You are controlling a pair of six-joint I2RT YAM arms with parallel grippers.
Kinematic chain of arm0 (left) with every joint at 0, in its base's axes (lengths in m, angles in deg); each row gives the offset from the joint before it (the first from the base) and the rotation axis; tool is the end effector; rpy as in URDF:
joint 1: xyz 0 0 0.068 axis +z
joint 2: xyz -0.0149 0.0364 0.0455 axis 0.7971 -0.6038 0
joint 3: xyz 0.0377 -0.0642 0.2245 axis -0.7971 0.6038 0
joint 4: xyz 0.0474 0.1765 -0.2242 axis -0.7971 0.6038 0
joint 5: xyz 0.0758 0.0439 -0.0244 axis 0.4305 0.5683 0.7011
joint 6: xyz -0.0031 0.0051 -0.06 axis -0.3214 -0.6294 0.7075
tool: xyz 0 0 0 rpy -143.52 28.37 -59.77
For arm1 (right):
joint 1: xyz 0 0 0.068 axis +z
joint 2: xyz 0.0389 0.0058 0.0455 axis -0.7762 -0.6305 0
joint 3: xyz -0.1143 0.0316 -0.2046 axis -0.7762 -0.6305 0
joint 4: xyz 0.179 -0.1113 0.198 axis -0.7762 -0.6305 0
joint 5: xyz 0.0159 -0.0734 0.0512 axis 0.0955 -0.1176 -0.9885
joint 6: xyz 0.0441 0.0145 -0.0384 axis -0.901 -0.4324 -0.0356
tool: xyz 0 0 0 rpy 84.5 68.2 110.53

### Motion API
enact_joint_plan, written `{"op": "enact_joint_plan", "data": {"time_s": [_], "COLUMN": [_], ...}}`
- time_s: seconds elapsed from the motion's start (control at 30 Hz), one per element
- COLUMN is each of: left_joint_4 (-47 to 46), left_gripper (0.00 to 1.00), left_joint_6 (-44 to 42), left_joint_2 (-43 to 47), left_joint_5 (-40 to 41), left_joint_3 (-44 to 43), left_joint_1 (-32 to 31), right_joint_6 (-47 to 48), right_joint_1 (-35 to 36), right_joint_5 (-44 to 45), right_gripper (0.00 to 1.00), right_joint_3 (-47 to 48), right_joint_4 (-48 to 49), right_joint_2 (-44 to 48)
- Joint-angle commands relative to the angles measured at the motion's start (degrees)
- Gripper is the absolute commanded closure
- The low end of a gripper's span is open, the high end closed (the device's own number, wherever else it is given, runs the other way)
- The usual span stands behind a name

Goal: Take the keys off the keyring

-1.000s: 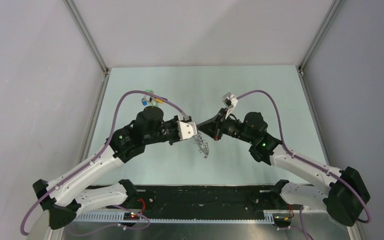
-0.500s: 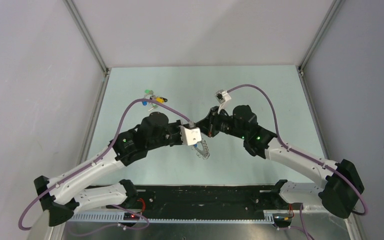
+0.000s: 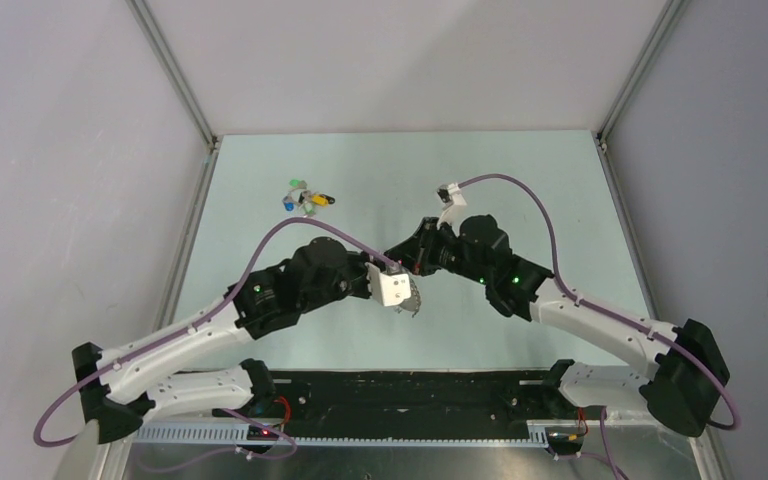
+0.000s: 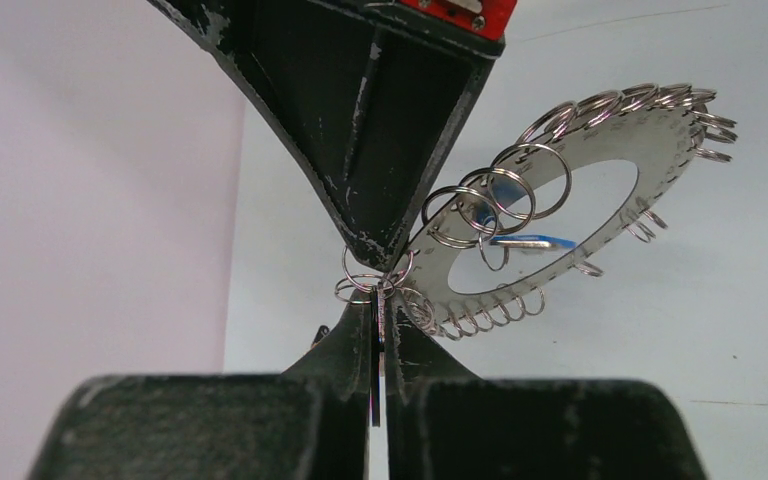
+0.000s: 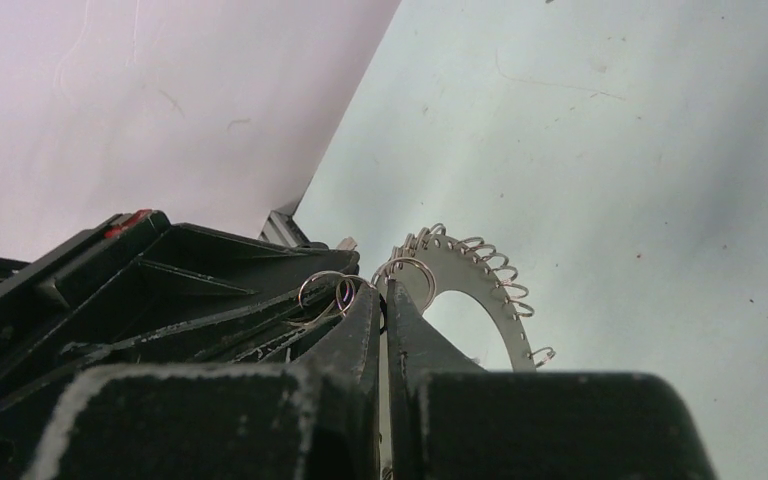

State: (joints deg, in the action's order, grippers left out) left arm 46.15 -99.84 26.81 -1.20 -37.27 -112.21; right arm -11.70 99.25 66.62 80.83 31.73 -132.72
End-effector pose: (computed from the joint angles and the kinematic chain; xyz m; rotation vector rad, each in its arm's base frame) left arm 0.1436 -0.2335 0.3005 1.5775 1.3079 -0.0512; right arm 0.2136 0.2512 0.2653 -0.2464 1.9418 1.2492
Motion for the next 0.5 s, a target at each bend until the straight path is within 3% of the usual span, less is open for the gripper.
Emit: {"op": "enact_joint_plan", "data": {"time_s": [0.0,0.47], "left_joint_4": [1.81,1.80], "left_gripper": [1.00,1.00], "left_joint_6": [-2.15,-4.59], "left_joint_2": [1.56,2.49], "left_joint_5": [-6.10,-4.60], "left_joint_3": [0.95,2.20], "left_joint_1": [-3.96,-6.59], "right_joint_6": [-5.50,-17.02], "right_joint_1": [-1.95,-1.18], "right_joint_5": [17.45,29.35], "right_gripper": [1.00,1.00], "right_joint_3": [1.17,-7.92], "right_joint_4": [7.15,13.55], "right_joint_2": [2.45,8.29]}}
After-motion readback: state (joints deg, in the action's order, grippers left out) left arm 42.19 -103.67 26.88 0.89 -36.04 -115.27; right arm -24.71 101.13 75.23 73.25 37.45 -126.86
